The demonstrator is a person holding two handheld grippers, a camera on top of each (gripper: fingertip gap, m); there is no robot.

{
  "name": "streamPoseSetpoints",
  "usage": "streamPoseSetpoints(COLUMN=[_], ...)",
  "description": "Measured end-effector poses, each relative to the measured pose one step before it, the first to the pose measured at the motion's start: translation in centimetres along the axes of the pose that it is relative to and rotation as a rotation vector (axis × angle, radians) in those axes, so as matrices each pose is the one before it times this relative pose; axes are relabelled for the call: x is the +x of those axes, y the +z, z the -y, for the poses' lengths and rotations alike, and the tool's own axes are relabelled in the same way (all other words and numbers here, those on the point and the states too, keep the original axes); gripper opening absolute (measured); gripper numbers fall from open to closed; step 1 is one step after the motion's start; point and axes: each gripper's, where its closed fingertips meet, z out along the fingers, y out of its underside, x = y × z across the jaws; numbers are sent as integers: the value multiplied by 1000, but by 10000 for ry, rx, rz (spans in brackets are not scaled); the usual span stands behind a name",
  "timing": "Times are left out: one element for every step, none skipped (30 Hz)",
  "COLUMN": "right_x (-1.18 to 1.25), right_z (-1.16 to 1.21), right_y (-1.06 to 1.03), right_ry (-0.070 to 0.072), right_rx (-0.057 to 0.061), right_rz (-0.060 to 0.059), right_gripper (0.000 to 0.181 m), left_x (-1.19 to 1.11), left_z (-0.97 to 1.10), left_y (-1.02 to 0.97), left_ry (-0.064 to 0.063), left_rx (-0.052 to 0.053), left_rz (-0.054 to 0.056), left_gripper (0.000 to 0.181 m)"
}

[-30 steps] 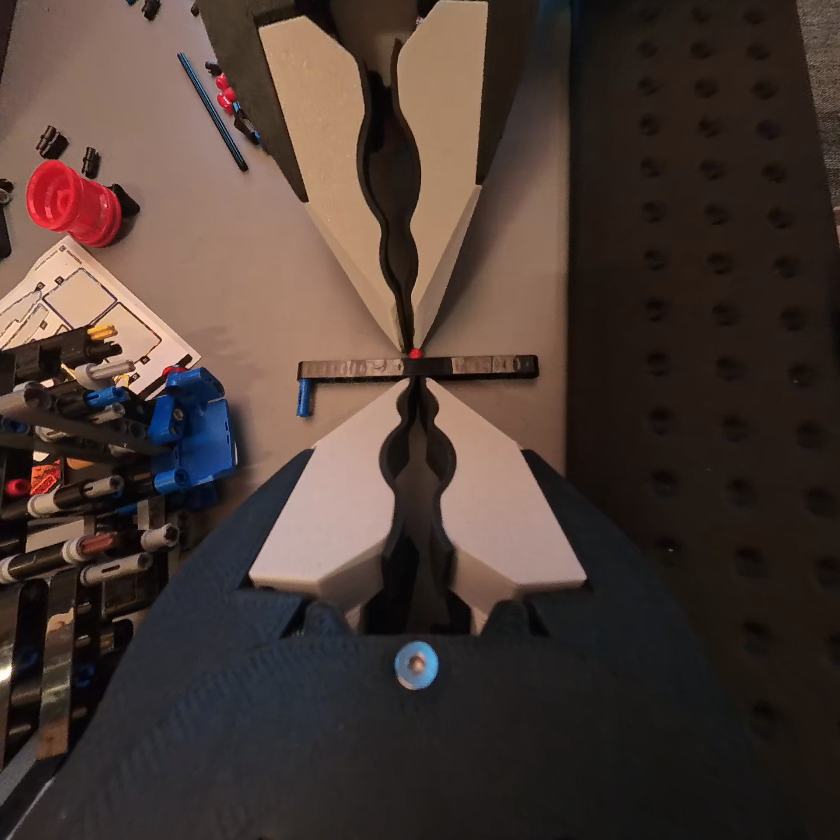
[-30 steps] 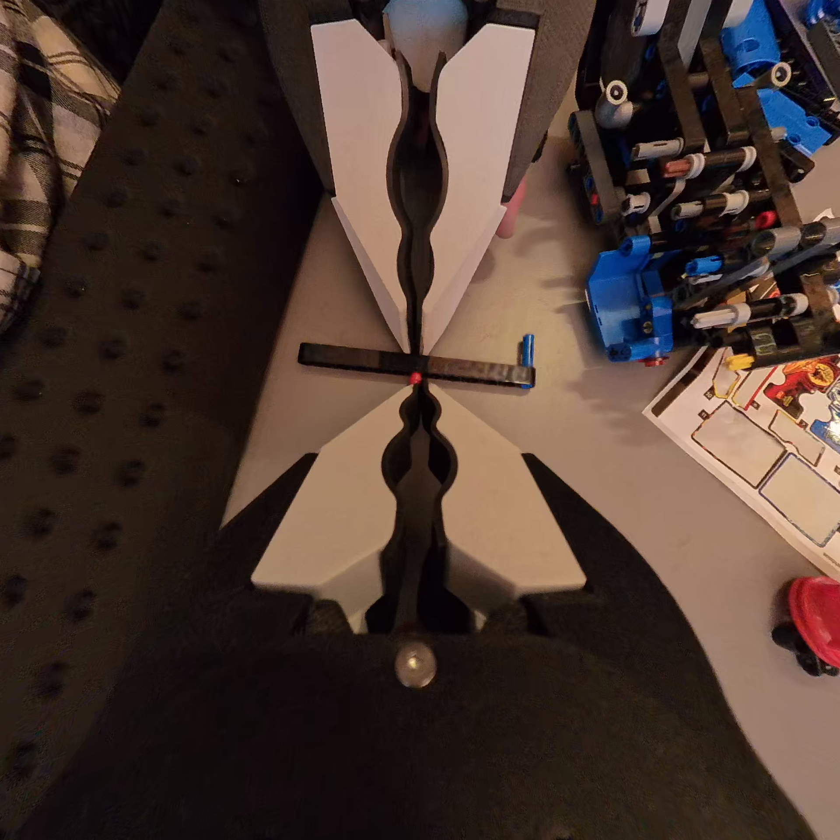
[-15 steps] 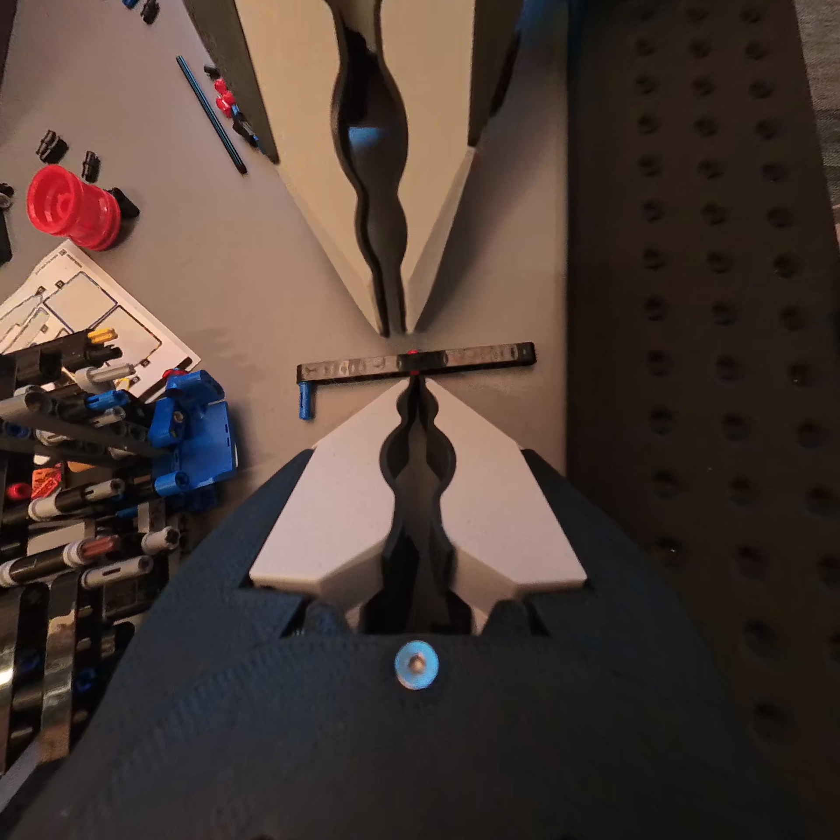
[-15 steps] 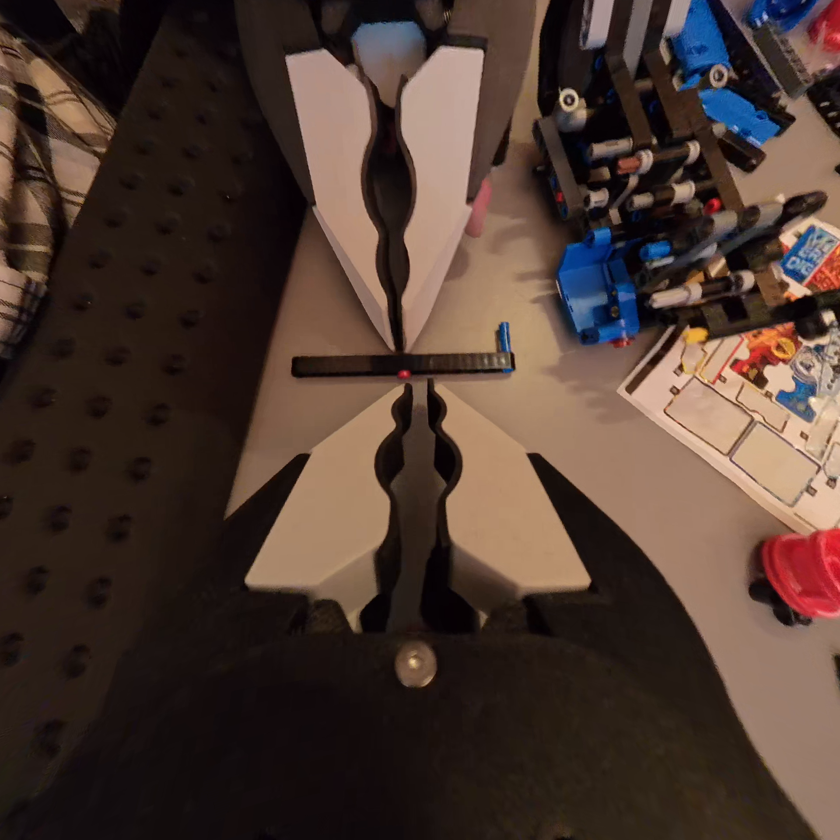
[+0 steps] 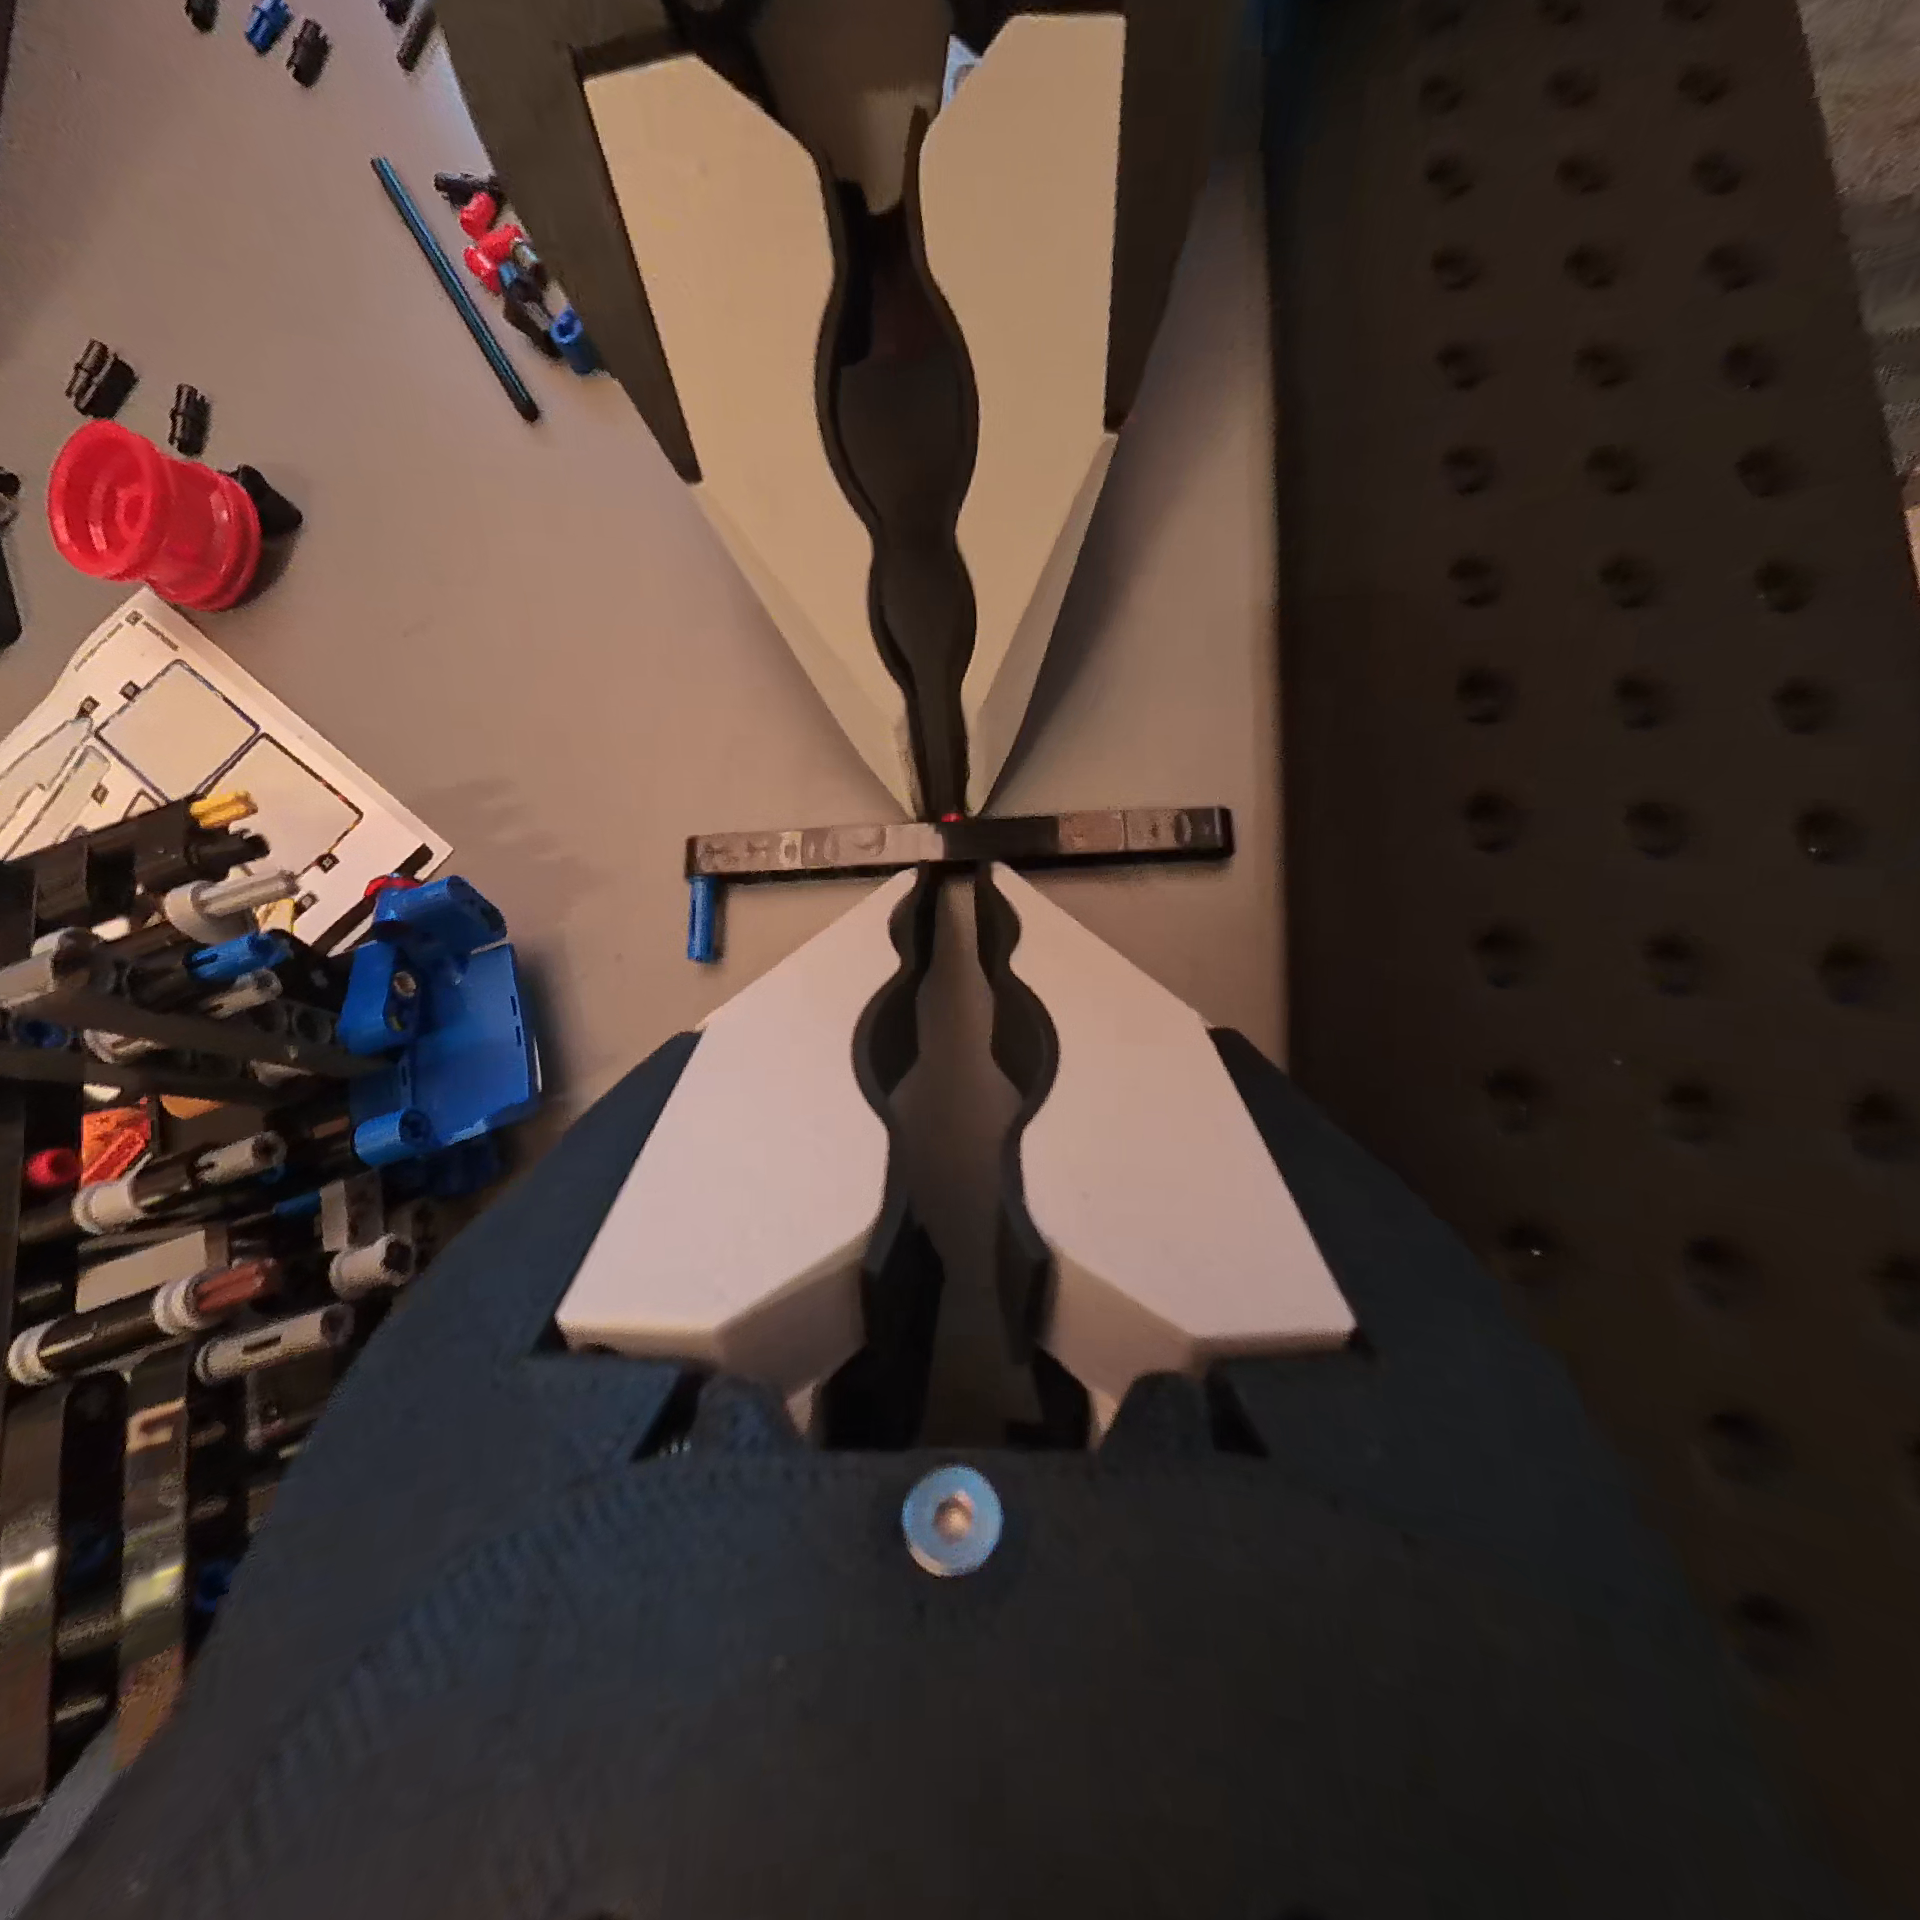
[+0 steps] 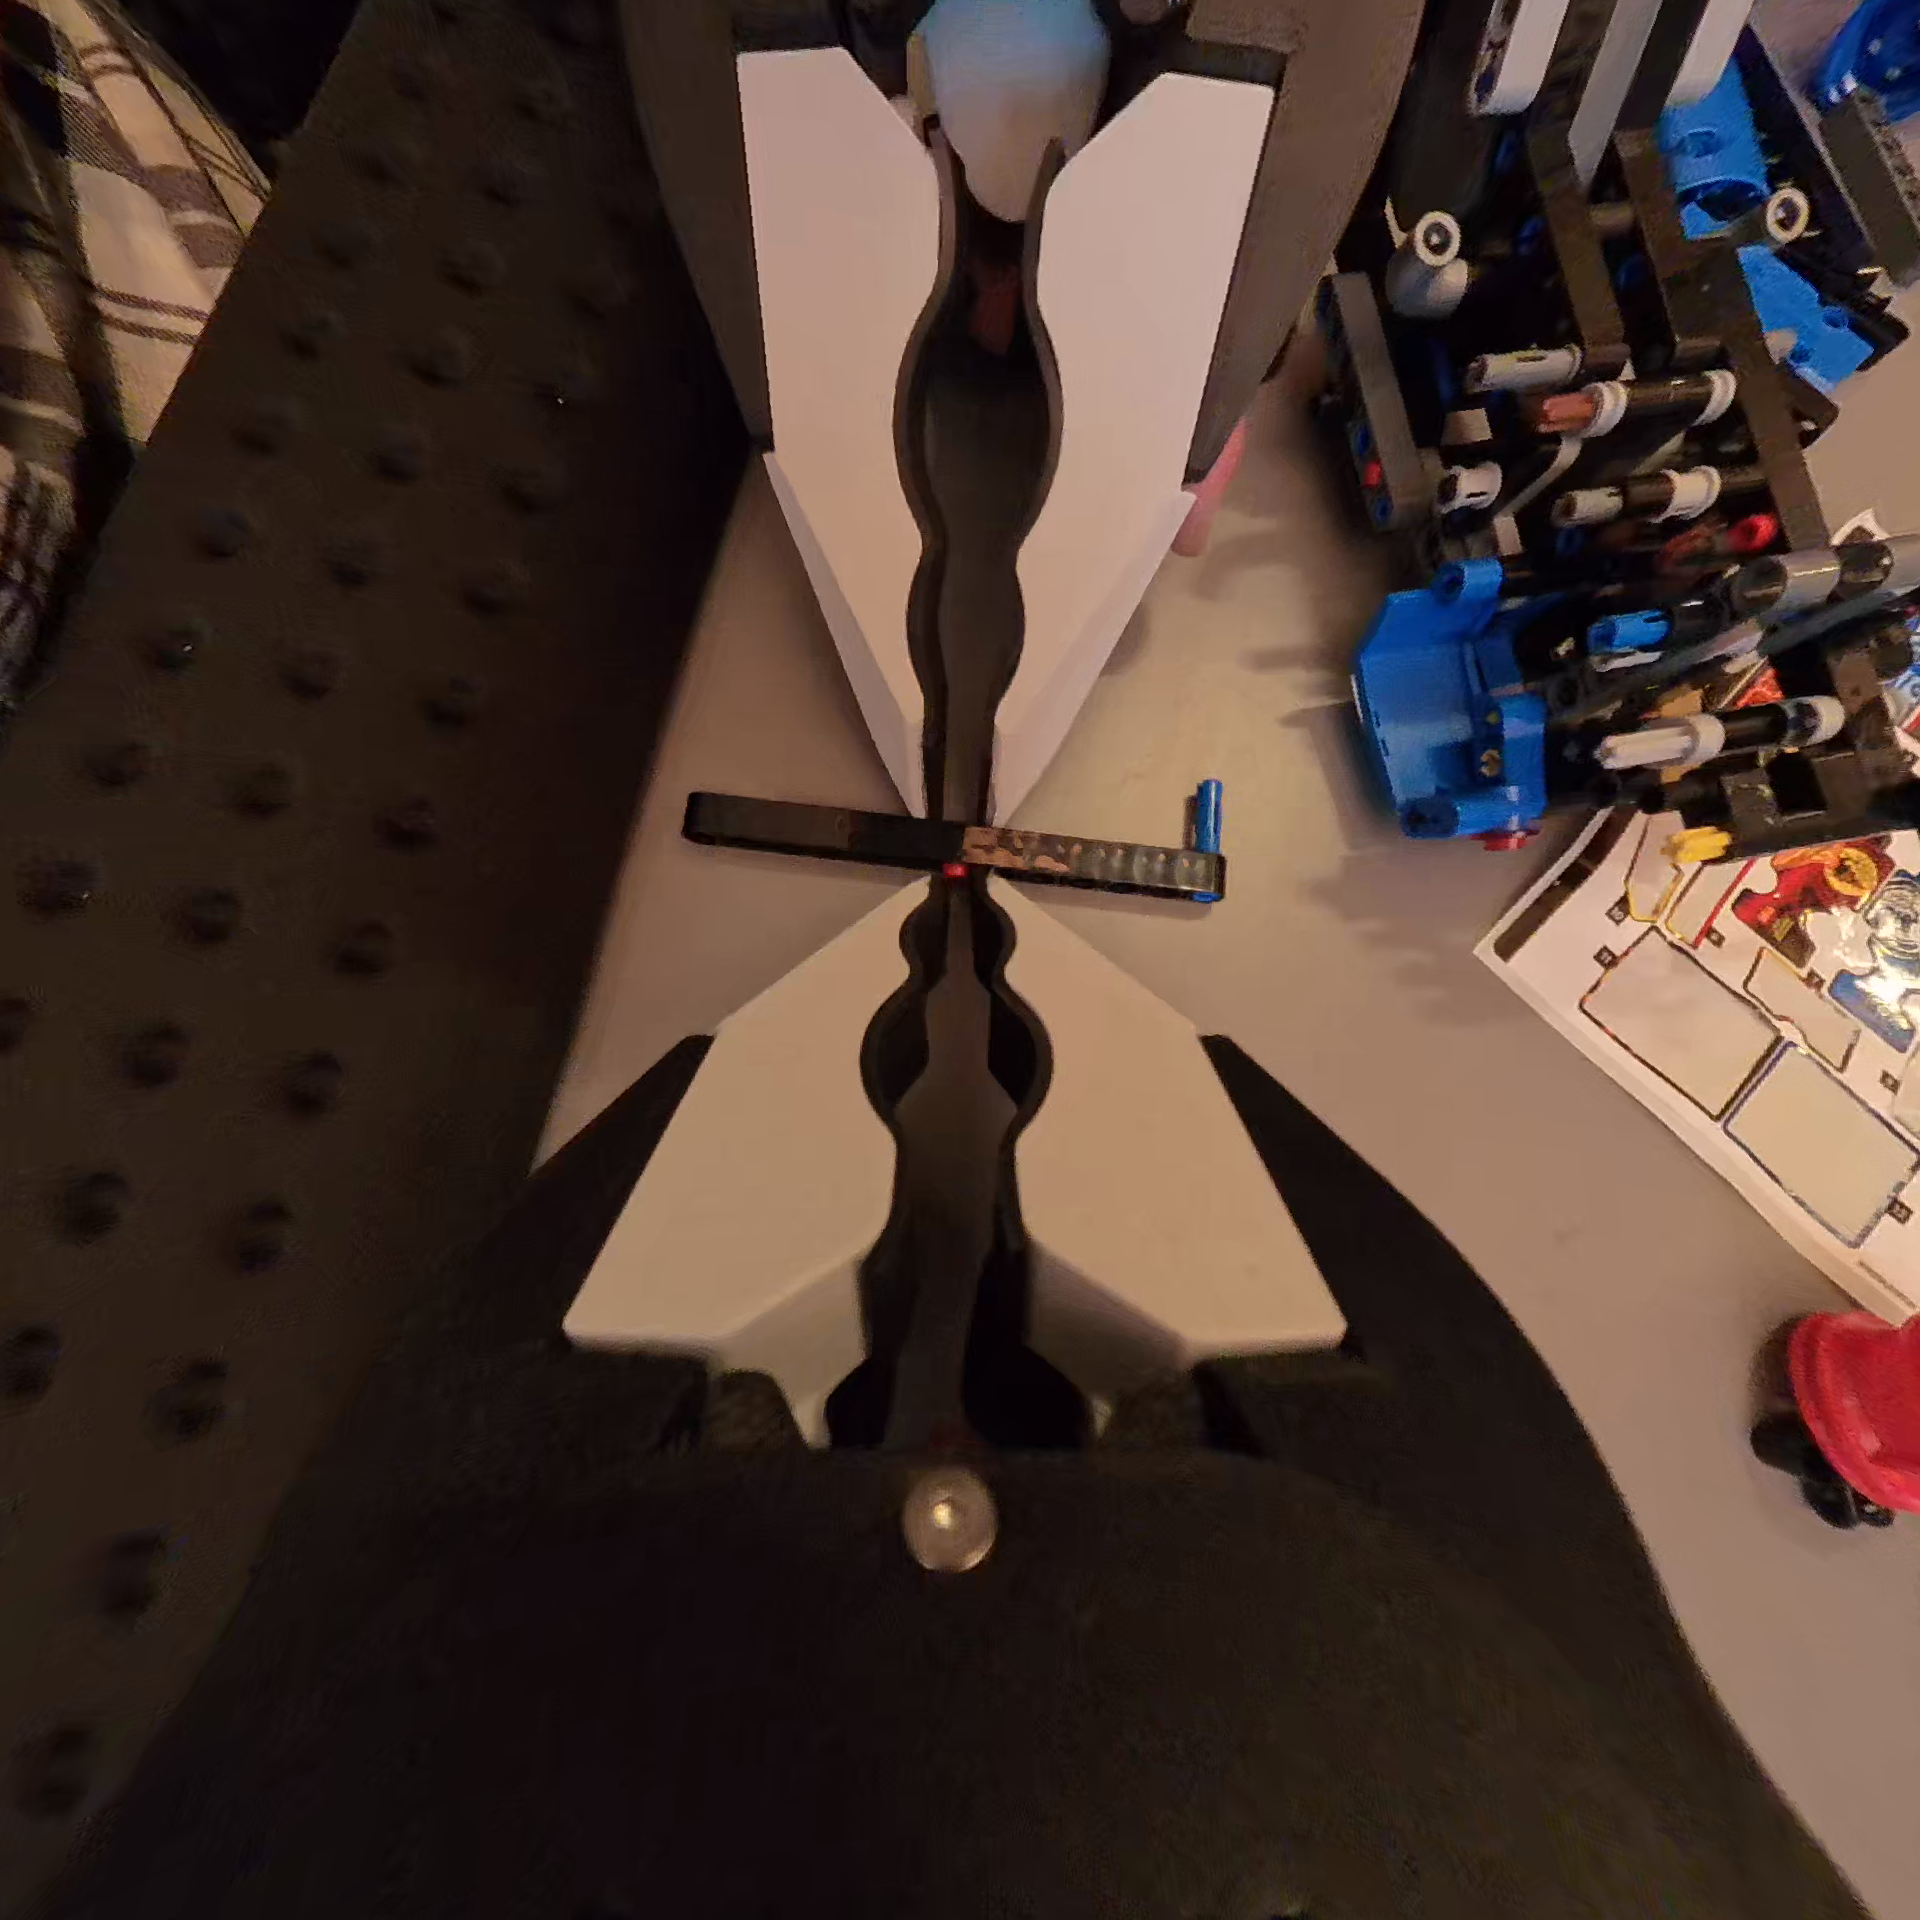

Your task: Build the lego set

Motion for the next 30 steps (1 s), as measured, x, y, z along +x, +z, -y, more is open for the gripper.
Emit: streamPoseSetpoints(right_x=[-50, -58, -31, -18, -7, 7, 30, 36, 107, 117, 91, 34, 3, -11, 59, 194, 170, 151, 138, 122, 68, 16, -28, -84, -225, -209, -81, 21, 24, 1], right_z=[-25, -19, -6, 0, -7, 4, 3, -23, -22, -42, -14, 2, 24, 39, 17, -30, -75, -88, -92, -65, -12, 25, 116, 196, 180, 88, 53, 10, 60, 60], right_y=[-30, -12, -14, -6, 0, -12, -1, -21, -42, -42, -11, 8, 18, 48, 8, -21, -72, -82, -91, -66, -55, -40, -28, -18, 49, 103, 18, -37, -38, -27], right_ry=[28, 19, -8, -28, -43, -26, 8, 9, 6, 34, 51, 31, 15, 5, -8, 33, 41, 42, 53, 67, 62, 69, 74, 113, 248, 270, 165, 38, 21, 56], right_rx=[10, 31, 8, -17, -18, -2, 8, 0, -10, -11, 10, 18, 11, 7, -8, -25, -31, -13, -6, 0, 14, 24, 52, 89, 74, 21, 3, -18, 33, 34], right_rz=[43, 51, 14, -12, -22, -17, -11, -13, -60, -48, -17, -1, 1, -7, -46, -110, -68, -48, -39, -23, -5, 25, 37, 64, 172, 188, 93, 1, -15, 20], right_gripper=[2, 2, 2, 1, 1, 2, 2, 2, 4, 5, 6, 6, 5, 5, 5, 7, 7, 8, 8, 10, 11, 12, 14, 16, 19, 21, 21, 22, 22, 23], left_x=[8, -35, 14, 9, 33, 22, 7, 7, 21, 46, 85, 83, 60, 28, 17, 11, 49, 49, 31, -1, -4, -11, 5, 24, 72, 45, 60, 9, -27, -32], left_z=[1, 21, 23, 6, 14, 15, -6, -5, -11, -13, -5, 8, 38, 25, 22, 7, 20, 10, -10, -12, -18, -10, -4, 27, 71, 79, 62, 39, 37, 29], left_y=[-6, 44, 26, -5, 9, 11, -3, -8, -4, -22, -36, -5, 18, 15, 8, -3, 0, -9, -19, -29, -23, -24, -13, 30, 48, 85, 77, 52, 43, 38], left_ry=[141, 45, 10, 16, 24, 8, 31, 20, -4, 0, 12, 10, 15, 45, 70, 54, 21, 7, 33, 30, -5, -2, 14, 5, 8, 26, 42, 41, 14, 7], left_rx=[-38, 10, 17, -1, 10, -3, -15, -7, 2, 1, 3, 19, 11, -7, -7, -5, 13, 19, 18, 13, 10, 4, 5, 8, 17, 9, -14, -8, 18, -2], left_rz=[18, 54, 42, 36, 16, 5, 9, 15, 8, -2, -12, -13, -6, 12, 22, 10, -10, -17, 0, 12, -3, -1, 5, 0, -18, 13, 14, 42, 44, 43], left_gripper=[6, 3, 3, 2, 2, 2, 1, 2, 3, 3, 3, 2, 3, 3, 4, 4, 5, 5, 6, 7, 7, 8, 8, 8, 8, 8, 6, 5, 5, 4])
